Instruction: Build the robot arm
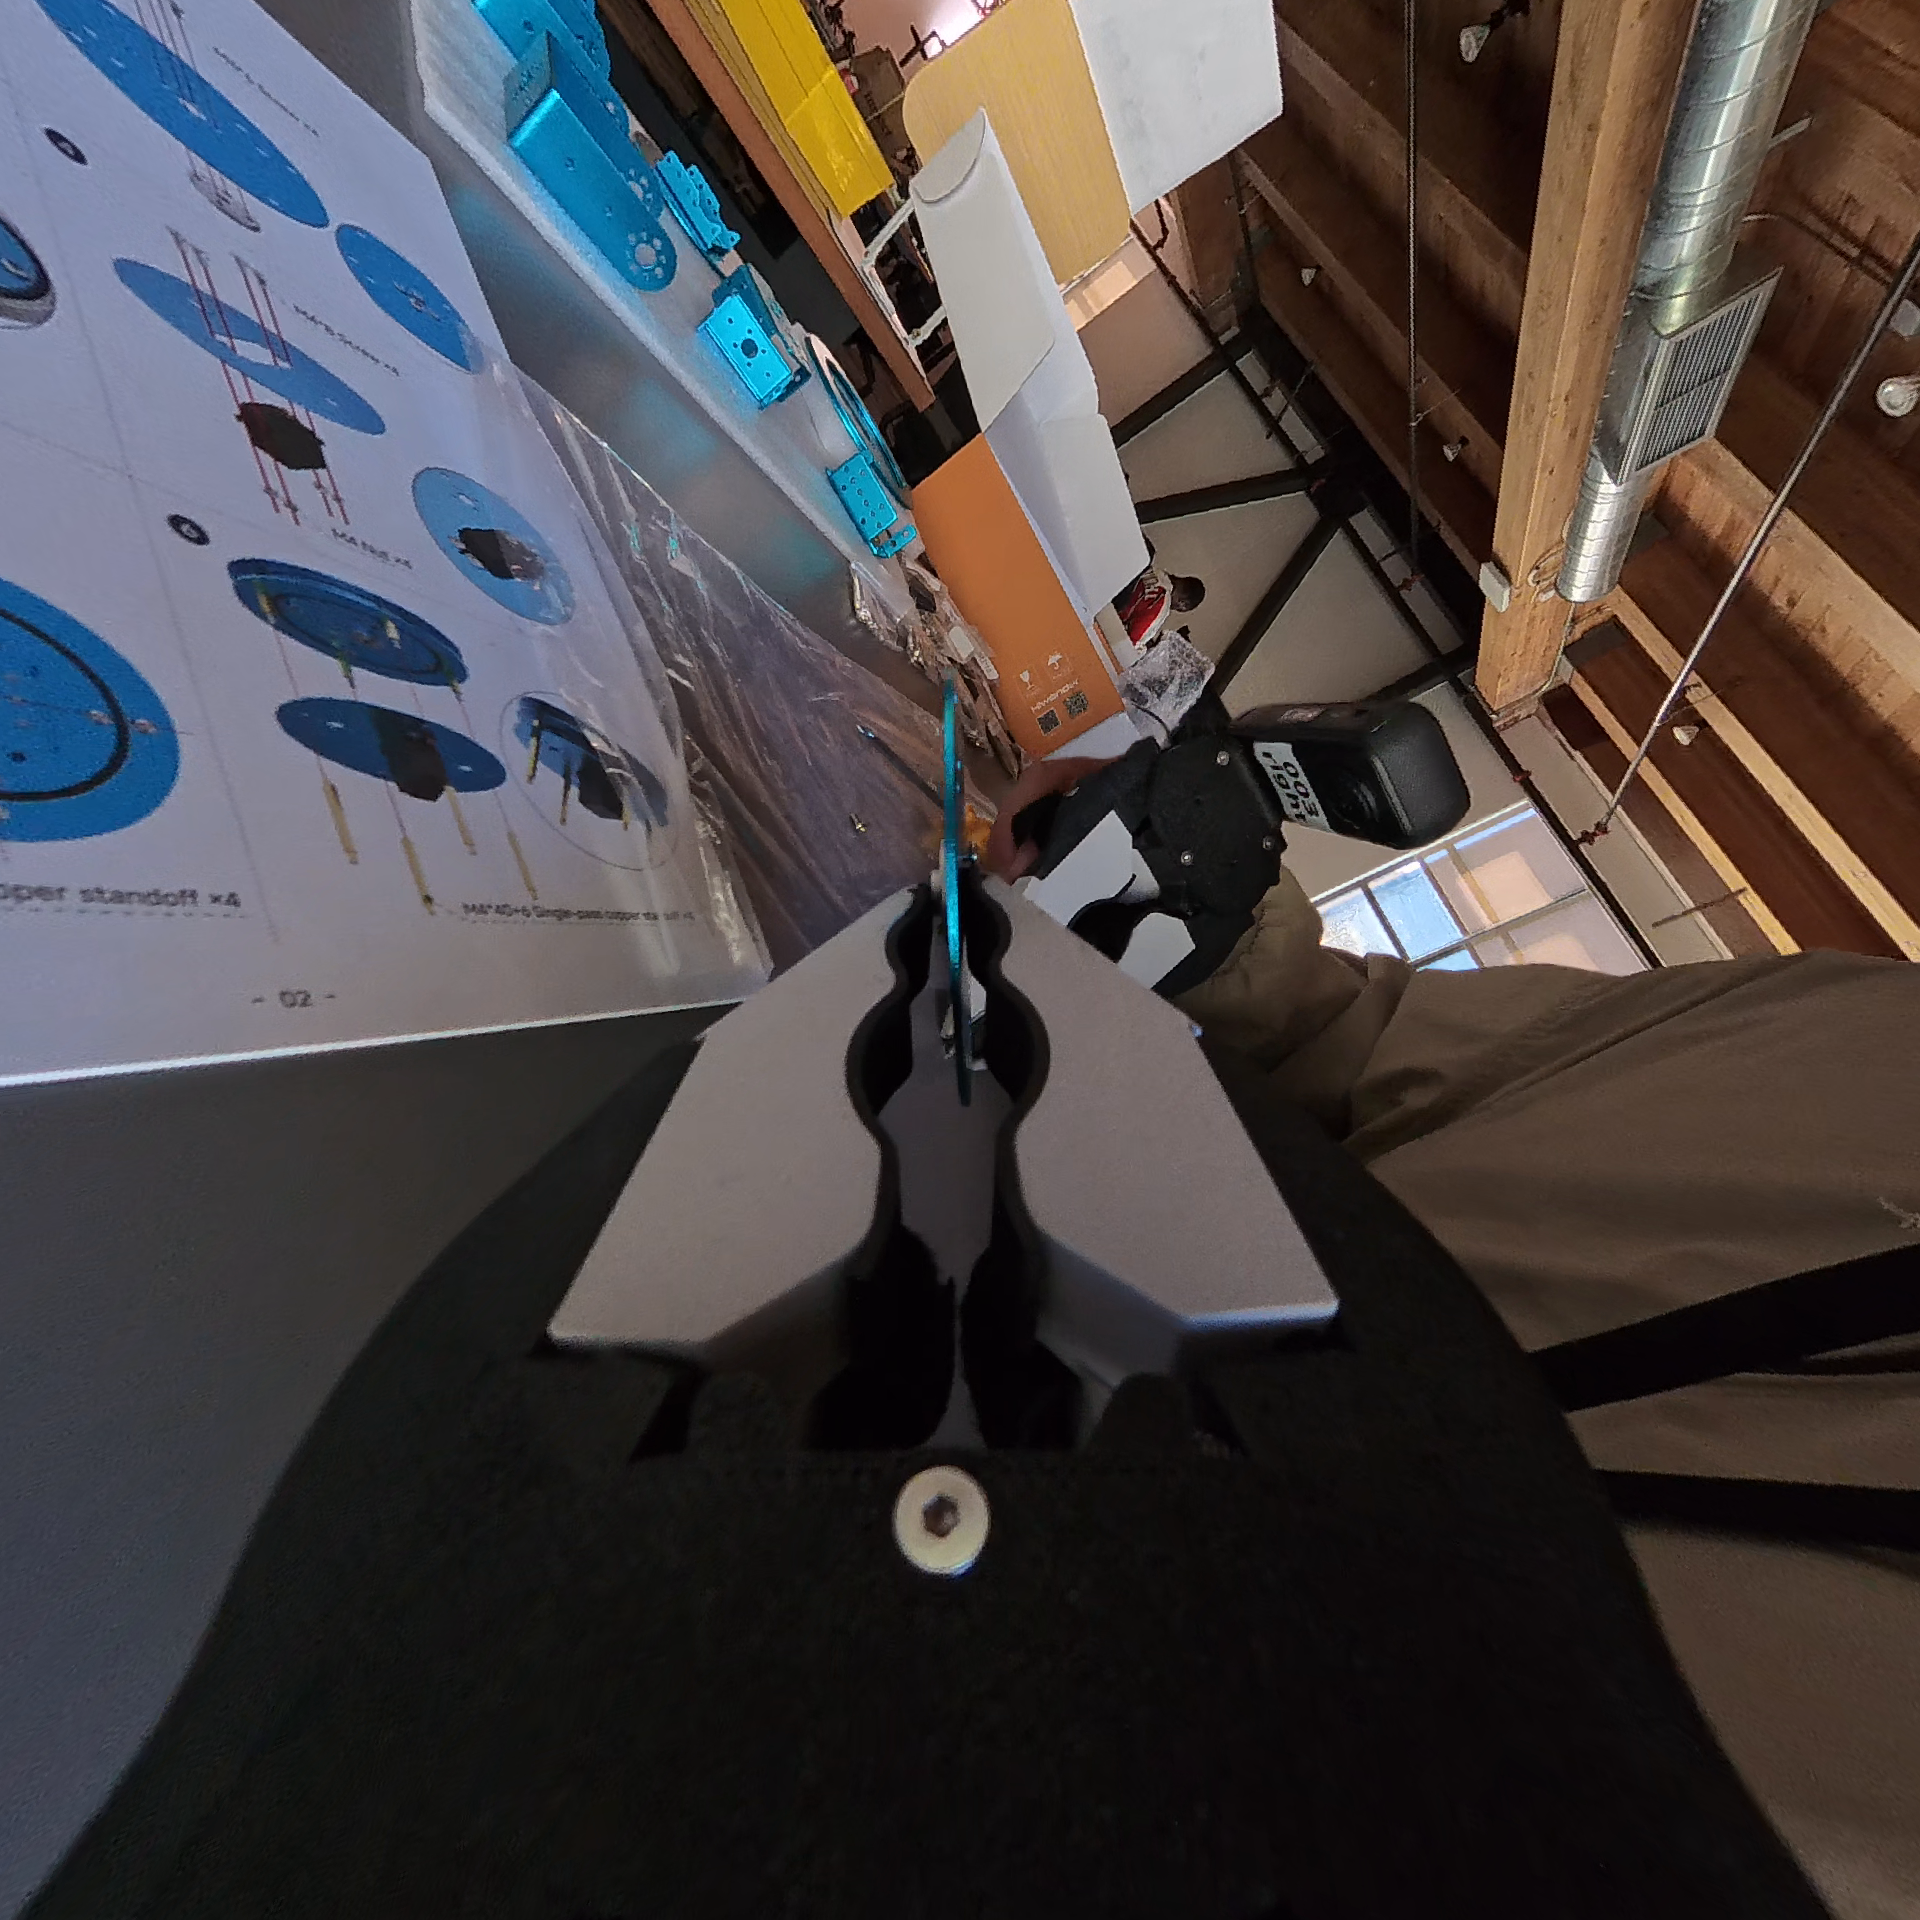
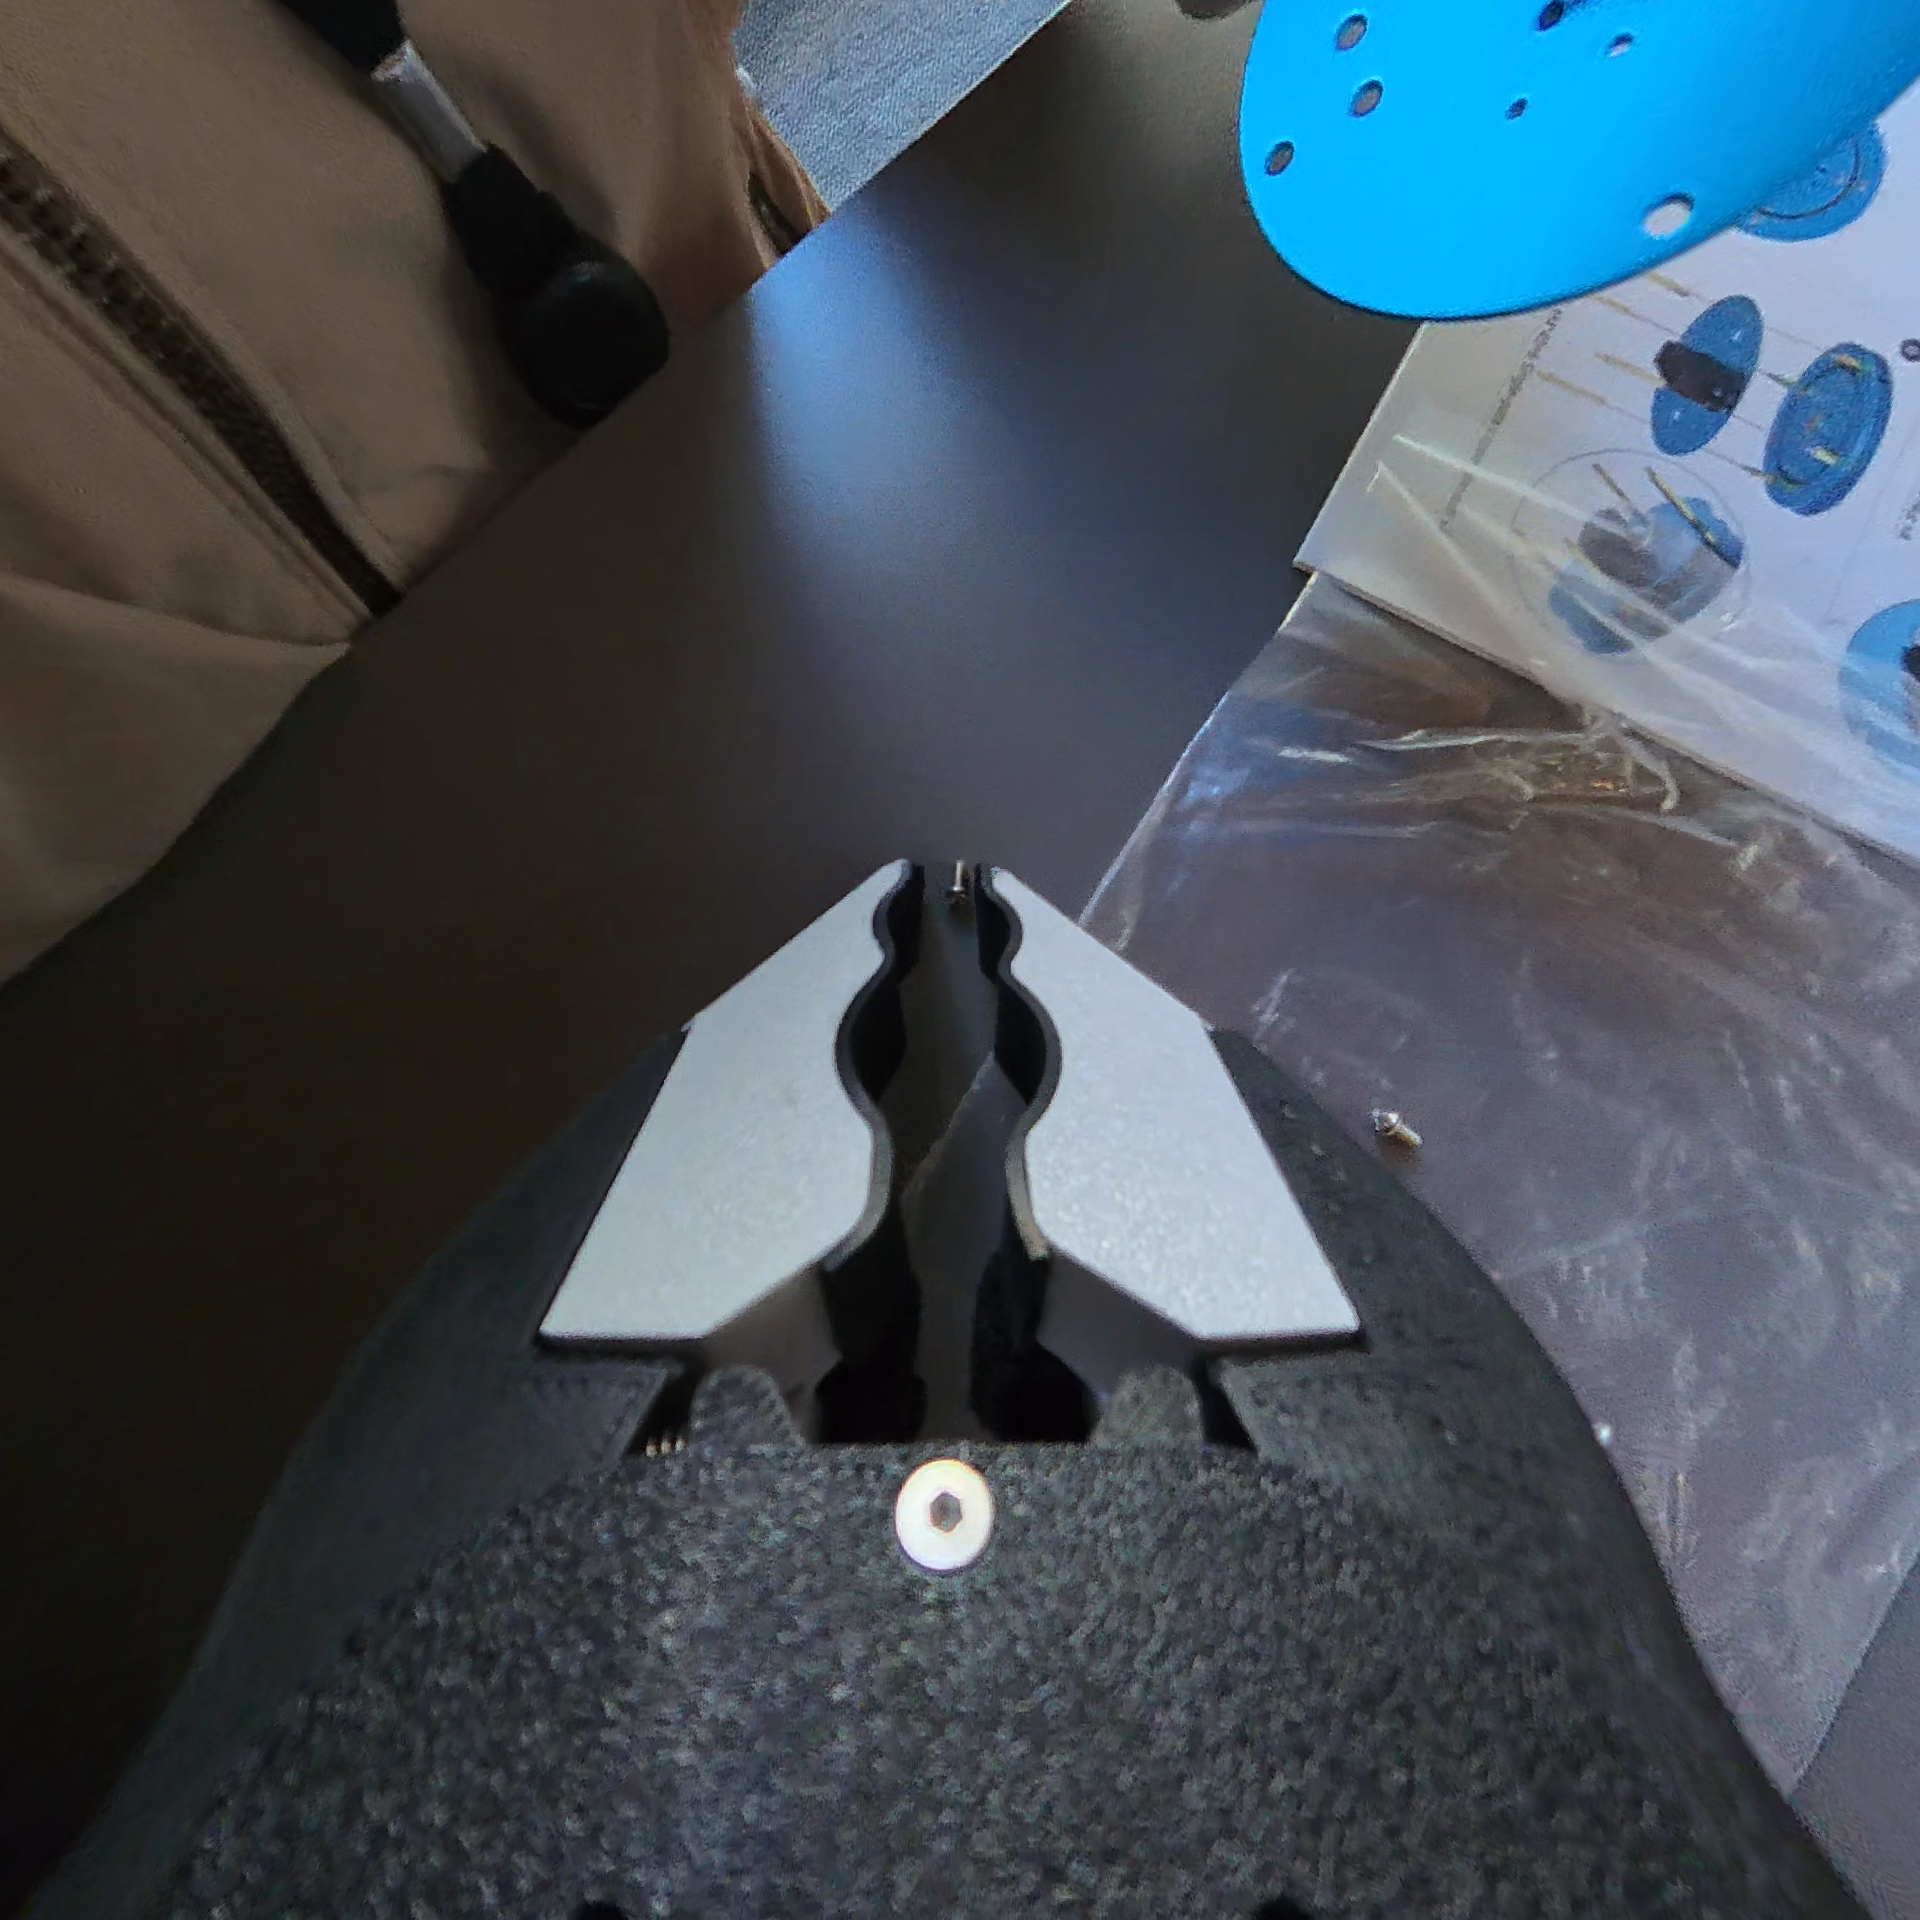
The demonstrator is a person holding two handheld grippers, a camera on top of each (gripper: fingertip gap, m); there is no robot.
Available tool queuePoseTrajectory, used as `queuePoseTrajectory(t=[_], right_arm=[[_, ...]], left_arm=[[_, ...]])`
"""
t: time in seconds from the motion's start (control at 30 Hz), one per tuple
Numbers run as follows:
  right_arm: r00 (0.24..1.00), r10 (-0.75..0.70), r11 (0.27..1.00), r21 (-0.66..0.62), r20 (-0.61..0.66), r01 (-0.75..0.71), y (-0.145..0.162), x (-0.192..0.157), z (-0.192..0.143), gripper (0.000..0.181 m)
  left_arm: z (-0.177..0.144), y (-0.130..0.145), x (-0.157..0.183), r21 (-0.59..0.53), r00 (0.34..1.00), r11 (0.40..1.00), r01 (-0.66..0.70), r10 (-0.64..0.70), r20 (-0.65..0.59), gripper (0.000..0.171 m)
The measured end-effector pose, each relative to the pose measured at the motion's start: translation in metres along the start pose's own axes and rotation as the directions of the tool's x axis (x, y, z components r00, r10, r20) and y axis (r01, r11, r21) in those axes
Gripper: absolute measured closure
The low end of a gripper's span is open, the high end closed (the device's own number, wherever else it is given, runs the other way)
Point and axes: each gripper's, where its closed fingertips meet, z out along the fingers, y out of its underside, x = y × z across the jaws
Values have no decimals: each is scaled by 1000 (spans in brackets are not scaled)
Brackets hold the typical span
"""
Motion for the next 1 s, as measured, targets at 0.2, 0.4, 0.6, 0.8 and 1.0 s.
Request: queuePoseTrajectory(t=[0.2, 0.4, 0.6, 0.8, 1.0], right_arm=[[999, 31, 998, 48, -39, -29, 0, 0, -1, 175], [999, 20, 998, 54, -48, -17, 1, 1, -1, 177], [996, 11, 998, 70, -86, -5, 2, 2, -1, 178], [985, 30, 999, 37, -172, -24, 1, 10, -10, 178], [921, 325, 944, 140, -214, -300, -7, 34, -38, 178]], left_arm=[[4, 4, 2, -19, 1000, 1000, 0, 0, -10, 166], [4, 2, 2, -12, 1000, 1000, 1, -1, -5, 166], [4, 3, 0, -16, 1000, 1000, 4, -4, 5, 166], [22, 10, -7, -81, 992, 994, -71, 79, 98, 166], [62, 2, 0, -170, 955, 950, -261, 280, 101, 166]])
